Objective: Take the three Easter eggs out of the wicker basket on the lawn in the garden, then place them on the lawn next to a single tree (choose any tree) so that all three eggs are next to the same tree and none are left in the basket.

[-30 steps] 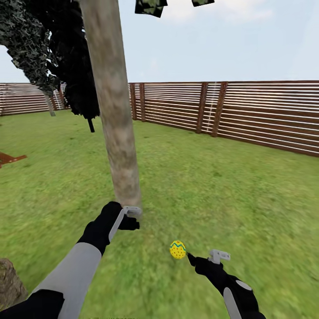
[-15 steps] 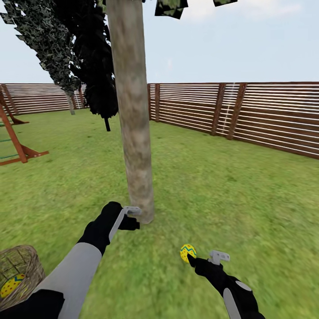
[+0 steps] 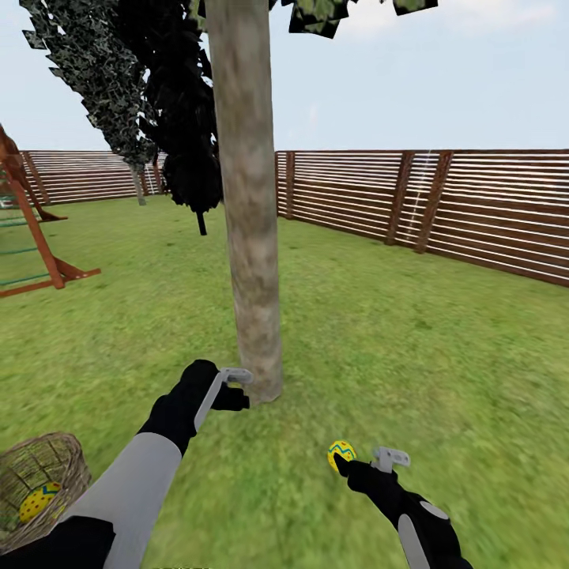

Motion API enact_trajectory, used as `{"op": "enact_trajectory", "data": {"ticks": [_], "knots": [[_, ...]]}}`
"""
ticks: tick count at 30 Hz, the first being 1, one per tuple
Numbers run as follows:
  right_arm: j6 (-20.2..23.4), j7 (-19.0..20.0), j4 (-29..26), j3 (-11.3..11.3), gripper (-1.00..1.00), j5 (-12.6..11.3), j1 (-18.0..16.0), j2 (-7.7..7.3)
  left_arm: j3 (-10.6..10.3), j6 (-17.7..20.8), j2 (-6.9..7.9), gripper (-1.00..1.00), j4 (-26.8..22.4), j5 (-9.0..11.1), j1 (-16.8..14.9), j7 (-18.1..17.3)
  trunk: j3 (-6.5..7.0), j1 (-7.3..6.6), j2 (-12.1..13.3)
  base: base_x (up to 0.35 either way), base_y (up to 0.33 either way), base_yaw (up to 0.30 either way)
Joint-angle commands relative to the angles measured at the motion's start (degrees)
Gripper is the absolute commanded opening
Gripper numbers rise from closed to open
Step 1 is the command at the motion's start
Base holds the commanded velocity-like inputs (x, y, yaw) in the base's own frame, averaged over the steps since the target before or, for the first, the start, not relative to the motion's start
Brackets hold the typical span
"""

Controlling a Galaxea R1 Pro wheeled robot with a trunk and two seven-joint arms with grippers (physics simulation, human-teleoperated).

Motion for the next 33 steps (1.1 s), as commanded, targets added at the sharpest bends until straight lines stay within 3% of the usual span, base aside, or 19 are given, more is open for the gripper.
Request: {"op": "enact_trajectory", "data": {"ticks": [1,33], "knots": [[0.3,0.3,-0.1,-0.2,1.00,-0.2,0.0,0.06,-0.1,0.2,0.00,1.00,0.0,-0.1,0.0,0.0,0.16,-0.22,0.4,0.000,0.000,0.233],[0.3,0.3,0.7,-0.2,1.00,-0.2,-0.1,0.06,-0.1,0.2,0.00,1.00,-0.1,0.0,0.0,0.0,7.12,-7.25,13.2,0.000,0.000,0.218]]}}
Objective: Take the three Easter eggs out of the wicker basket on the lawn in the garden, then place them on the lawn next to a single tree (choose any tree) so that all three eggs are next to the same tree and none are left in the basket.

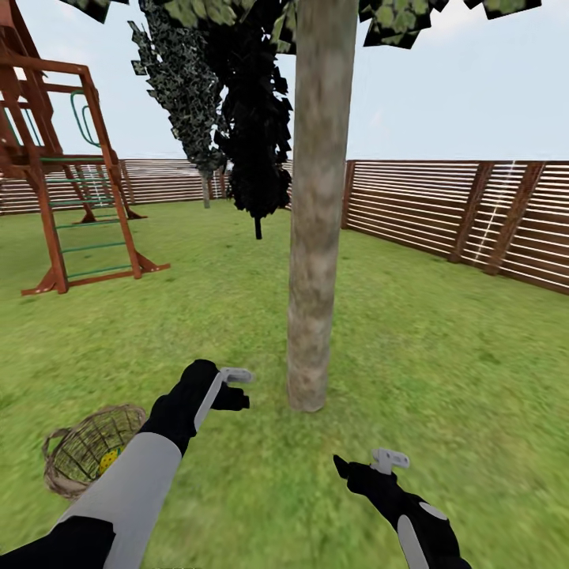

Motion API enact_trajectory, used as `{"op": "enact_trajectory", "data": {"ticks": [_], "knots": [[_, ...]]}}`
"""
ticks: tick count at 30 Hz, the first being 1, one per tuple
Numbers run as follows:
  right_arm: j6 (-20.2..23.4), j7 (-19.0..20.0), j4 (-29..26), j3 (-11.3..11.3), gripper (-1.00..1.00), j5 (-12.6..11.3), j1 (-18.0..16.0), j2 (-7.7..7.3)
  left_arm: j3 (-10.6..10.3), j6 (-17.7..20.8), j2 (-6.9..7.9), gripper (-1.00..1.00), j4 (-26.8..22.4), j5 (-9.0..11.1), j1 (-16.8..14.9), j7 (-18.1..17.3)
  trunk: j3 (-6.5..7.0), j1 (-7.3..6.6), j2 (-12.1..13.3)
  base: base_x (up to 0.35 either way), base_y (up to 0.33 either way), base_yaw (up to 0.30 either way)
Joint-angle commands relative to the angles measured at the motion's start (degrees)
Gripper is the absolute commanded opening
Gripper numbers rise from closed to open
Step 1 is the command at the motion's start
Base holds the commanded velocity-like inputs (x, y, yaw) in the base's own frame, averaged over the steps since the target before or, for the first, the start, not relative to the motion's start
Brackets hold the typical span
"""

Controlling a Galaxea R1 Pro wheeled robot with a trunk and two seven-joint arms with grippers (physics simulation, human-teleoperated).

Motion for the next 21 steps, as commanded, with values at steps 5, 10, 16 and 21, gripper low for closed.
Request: {"op": "enact_trajectory", "data": {"ticks": [5,10,16,21], "knots": [[0.3,0.3,-0.1,-0.2,1.00,-0.2,-0.1,0.06,-0.1,0.2,0.01,1.00,0.0,0.0,0.0,0.0,0.85,-1.10,2.0,0.000,0.000,0.051],[0.5,0.3,0.2,-0.2,1.00,-0.1,-0.2,0.06,-0.1,0.2,0.01,1.00,0.0,-0.1,-0.1,0.0,1.75,-2.20,4.0,0.000,0.000,0.011],[0.4,0.3,0.7,-0.2,1.00,-0.2,-0.3,0.06,-0.1,0.2,0.01,1.00,0.0,-0.1,-0.1,0.0,2.83,-3.51,6.4,0.000,0.000,0.002],[0.3,0.3,0.7,-0.2,1.00,-0.2,-0.3,0.06,-0.1,0.2,0.01,1.00,0.0,-0.1,-0.1,0.0,3.73,-4.61,8.4,0.000,0.000,0.000]]}}
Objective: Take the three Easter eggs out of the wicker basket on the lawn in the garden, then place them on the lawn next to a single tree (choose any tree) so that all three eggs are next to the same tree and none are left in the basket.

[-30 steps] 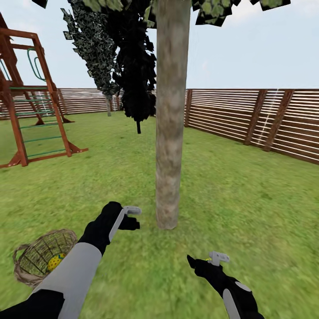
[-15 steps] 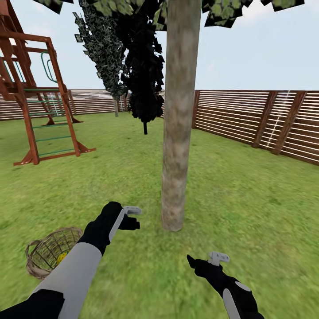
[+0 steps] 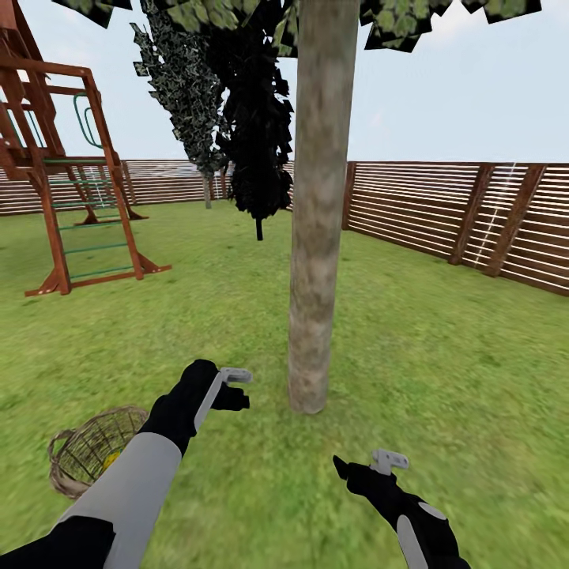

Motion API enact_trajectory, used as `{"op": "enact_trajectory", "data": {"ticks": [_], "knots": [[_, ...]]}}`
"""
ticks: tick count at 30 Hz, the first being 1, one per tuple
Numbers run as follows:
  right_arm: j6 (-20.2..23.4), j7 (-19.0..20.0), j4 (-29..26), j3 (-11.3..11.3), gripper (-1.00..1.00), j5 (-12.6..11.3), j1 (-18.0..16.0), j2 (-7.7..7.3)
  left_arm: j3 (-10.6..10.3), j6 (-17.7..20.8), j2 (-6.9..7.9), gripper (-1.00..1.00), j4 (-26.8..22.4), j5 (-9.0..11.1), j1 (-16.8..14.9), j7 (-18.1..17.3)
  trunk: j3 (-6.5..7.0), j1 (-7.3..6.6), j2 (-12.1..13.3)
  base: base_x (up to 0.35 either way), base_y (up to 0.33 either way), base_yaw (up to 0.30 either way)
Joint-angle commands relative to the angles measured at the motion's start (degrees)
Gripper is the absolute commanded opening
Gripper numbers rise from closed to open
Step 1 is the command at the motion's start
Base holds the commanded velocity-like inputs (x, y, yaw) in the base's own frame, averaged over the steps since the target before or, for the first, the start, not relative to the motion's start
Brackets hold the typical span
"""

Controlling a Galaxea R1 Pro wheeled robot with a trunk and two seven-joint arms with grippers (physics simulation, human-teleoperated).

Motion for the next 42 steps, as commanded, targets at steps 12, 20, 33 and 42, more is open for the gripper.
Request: {"op": "enact_trajectory", "data": {"ticks": [12,20,33,42], "knots": [[0.4,0.3,-0.1,-0.2,1.00,-0.1,0.0,0.06,-0.1,0.2,0.01,1.00,-0.1,0.0,0.0,0.0,2.08,-2.63,4.8,0.000,0.000,0.000],[0.4,0.2,-0.1,-0.2,1.00,-0.1,0.0,0.06,-0.1,0.2,0.01,1.00,0.0,-0.1,0.0,0.0,3.52,-4.39,8.0,0.000,0.000,0.118],[0.4,0.2,0.0,-0.2,1.00,-0.1,-0.1,0.06,-0.1,0.2,0.01,1.00,-0.1,0.0,0.0,0.0,5.85,-7.24,13.2,0.000,0.000,0.263],[0.4,0.2,0.0,-0.2,1.00,-0.1,-0.1,0.10,-0.1,0.2,0.01,1.00,-0.1,0.0,0.0,0.0,7.47,-9.22,16.8,0.000,0.000,0.273]]}}
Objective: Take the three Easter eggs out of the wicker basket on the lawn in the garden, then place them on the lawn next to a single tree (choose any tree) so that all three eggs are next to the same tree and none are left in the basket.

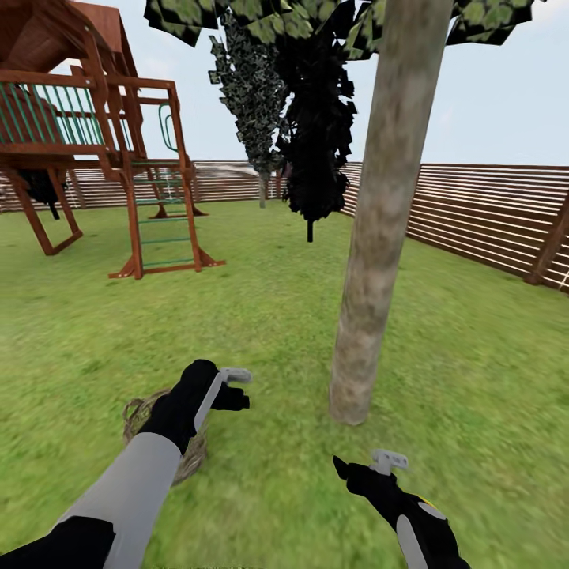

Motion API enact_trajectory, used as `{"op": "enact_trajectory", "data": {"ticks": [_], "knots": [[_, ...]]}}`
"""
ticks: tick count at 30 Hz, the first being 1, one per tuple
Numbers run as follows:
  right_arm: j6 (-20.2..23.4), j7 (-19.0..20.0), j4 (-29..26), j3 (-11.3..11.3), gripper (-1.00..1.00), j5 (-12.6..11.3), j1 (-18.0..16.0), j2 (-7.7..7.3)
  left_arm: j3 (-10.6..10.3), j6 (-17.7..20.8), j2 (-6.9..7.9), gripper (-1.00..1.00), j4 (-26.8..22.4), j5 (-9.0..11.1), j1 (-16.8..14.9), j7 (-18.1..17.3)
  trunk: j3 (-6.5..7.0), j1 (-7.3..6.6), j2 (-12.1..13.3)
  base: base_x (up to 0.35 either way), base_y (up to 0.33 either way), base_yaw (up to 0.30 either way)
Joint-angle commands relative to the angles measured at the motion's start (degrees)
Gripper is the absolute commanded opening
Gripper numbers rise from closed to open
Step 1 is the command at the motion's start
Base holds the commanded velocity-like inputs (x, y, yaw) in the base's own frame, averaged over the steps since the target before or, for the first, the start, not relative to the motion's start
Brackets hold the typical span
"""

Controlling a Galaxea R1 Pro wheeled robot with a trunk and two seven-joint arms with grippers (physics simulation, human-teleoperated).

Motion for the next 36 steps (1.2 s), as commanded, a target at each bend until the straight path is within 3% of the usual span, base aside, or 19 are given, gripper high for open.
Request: {"op": "enact_trajectory", "data": {"ticks": [1,23,36], "knots": [[0.4,0.3,-0.1,-0.2,1.00,-0.2,0.0,0.07,-0.1,0.2,0.00,1.00,0.0,-0.1,-0.1,0.0,0.08,-0.20,0.3,0.000,0.000,0.273],[0.4,0.3,0.0,-0.2,1.00,-0.2,-0.1,0.06,-0.1,0.2,0.00,1.00,0.0,-0.1,-0.1,0.0,4.03,-5.03,9.1,0.000,0.000,0.263],[0.4,0.3,0.0,-0.2,1.00,-0.2,0.0,0.04,-0.1,0.2,0.05,1.00,0.1,-0.1,-0.1,0.0,4.03,-5.03,9.1,0.000,0.000,0.191]]}}
